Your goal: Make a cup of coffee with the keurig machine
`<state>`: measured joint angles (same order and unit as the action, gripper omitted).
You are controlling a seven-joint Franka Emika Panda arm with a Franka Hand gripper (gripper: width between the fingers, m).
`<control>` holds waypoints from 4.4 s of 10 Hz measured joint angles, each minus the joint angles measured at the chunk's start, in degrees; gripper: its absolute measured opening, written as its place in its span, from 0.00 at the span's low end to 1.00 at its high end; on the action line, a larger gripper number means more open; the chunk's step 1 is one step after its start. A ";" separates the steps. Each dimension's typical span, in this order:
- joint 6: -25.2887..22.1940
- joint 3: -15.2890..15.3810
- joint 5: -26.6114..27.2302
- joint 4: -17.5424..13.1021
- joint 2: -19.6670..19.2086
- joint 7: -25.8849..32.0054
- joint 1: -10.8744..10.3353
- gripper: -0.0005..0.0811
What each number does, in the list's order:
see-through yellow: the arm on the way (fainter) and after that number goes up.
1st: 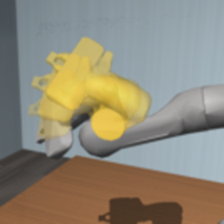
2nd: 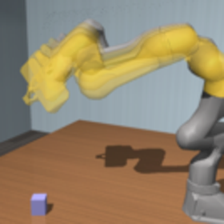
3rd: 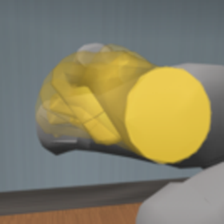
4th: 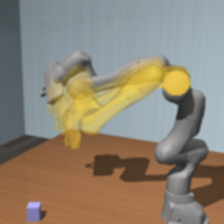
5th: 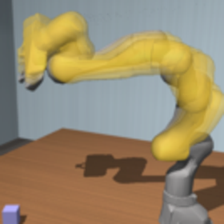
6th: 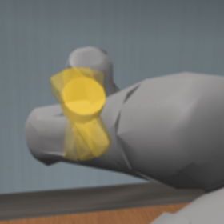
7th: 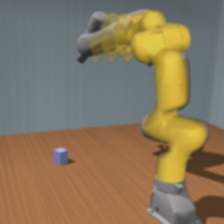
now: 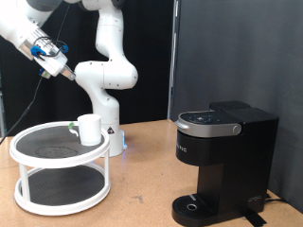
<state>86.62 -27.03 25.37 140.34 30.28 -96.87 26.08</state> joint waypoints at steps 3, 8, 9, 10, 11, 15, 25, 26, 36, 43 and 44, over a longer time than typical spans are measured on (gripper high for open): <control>-0.08 -0.01 0.58 -0.03 -0.16 0.38 0.00 0.01; 6.02 0.01 0.51 2.74 -0.38 -1.86 0.44 0.01; 6.88 0.01 0.40 3.19 -0.76 -1.87 0.44 0.01; 8.43 0.06 0.07 3.85 -1.21 -1.80 0.44 0.01; 9.72 0.09 -0.51 4.78 -1.70 -1.59 0.44 0.01; 15.55 0.18 -1.97 8.65 -3.79 -0.75 0.43 0.14; 24.93 0.87 -1.70 13.80 -7.64 3.90 -0.54 0.90; 25.63 0.88 -1.41 14.25 -7.82 4.05 -0.76 0.91; 26.61 0.87 0.38 14.94 -7.90 5.10 -1.11 0.11; 22.52 0.55 3.91 13.64 -6.40 4.97 -1.10 0.01; 22.56 0.92 5.19 13.56 -5.91 4.78 -1.13 0.01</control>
<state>109.18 -26.11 30.56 153.90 24.37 -92.10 24.96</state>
